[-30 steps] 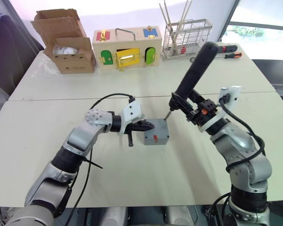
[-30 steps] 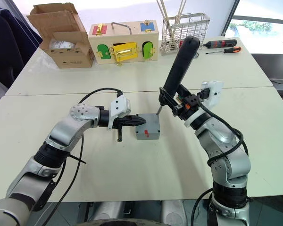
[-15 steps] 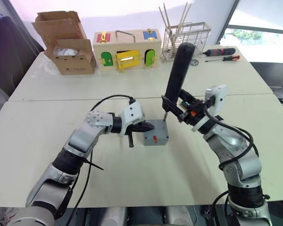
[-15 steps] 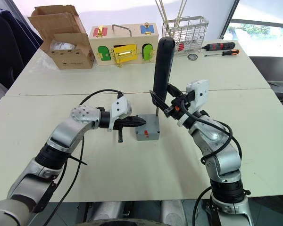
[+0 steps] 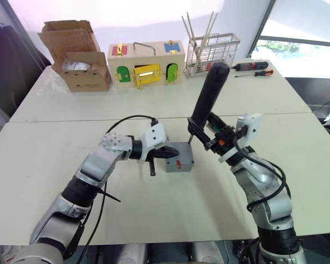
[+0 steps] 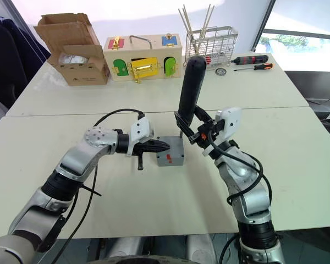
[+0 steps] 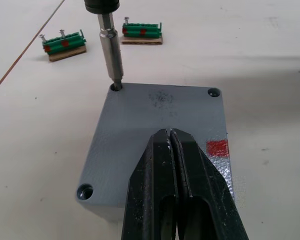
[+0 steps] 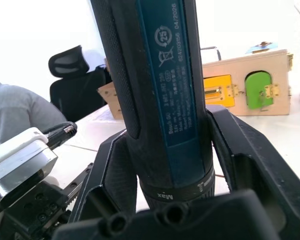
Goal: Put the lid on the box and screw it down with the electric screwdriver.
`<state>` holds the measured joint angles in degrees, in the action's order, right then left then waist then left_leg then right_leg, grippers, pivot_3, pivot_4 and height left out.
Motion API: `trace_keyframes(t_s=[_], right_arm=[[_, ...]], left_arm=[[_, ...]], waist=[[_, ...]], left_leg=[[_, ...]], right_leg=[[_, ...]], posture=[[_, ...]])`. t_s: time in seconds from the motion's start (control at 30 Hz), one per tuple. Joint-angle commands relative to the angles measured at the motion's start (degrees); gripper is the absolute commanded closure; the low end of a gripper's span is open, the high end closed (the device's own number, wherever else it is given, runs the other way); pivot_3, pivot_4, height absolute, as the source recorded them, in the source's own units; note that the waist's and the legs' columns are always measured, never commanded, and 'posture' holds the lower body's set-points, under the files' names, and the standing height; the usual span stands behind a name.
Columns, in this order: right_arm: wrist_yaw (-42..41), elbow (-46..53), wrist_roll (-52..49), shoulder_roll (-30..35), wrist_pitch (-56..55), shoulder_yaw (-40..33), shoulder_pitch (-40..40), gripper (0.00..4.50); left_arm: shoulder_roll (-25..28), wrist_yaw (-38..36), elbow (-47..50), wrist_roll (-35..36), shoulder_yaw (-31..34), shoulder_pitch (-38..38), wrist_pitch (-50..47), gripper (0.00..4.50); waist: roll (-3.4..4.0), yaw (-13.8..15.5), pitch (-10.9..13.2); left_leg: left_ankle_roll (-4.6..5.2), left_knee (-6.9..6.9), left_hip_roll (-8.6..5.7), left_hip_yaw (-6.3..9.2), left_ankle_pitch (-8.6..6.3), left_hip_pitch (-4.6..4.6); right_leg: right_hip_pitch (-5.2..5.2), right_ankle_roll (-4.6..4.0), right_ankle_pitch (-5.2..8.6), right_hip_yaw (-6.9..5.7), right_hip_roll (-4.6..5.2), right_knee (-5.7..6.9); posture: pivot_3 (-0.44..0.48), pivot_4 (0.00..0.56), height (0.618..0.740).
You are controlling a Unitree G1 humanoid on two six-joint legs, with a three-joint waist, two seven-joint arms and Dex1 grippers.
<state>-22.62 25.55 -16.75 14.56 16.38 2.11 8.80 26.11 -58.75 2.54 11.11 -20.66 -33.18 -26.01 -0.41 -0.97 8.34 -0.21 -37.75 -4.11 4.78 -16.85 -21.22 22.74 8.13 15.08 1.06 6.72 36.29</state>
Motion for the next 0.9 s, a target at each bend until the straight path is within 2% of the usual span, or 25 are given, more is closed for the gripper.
trace_keyframes(t_s=[0.03, 0.37, 0.9], right_arm=[[-0.7, -4.33, 2.23, 0.2, 2.04, 4.17, -1.72, 2.62], [0.19, -6.33, 5.94, 0.92, 3.76, 5.21, -1.01, 2.62], [0.63, -7.28, 6.15, 0.52, 3.16, 4.07, -2.1, 2.62]], left_arm=[[0.27, -0.54, -0.01, -0.45, -0.54, 0.57, -0.5, 4.5], [0.21, -0.2, 0.72, -0.7, -1.09, 0.93, -0.66, 4.5], [0.14, -0.06, 1.28, -0.9, -1.16, 1.51, -0.73, 4.5]], waist=[[0.0, 0.0, -0.01], [-0.17, 0.23, -0.52], [-0.19, 0.3, -0.69]], left_leg=[[0.0, 0.0, 0.01, 0.01, 0.0, 0.01], [-0.01, 0.01, 0.01, 0.03, 0.0, 0.01], [-0.01, 0.01, 0.02, 0.06, 0.0, 0.01]], right_leg=[[-0.01, 0.0, 0.0, -0.01, -0.01, 0.0], [-0.05, 0.0, 0.0, 0.0, 0.02, -0.07], [-0.08, 0.0, 0.0, -0.01, 0.06, -0.13]], posture=[[0.0, 0.15, 0.73], [0.0, 0.15, 0.73], [0.0, 0.15, 0.73]])
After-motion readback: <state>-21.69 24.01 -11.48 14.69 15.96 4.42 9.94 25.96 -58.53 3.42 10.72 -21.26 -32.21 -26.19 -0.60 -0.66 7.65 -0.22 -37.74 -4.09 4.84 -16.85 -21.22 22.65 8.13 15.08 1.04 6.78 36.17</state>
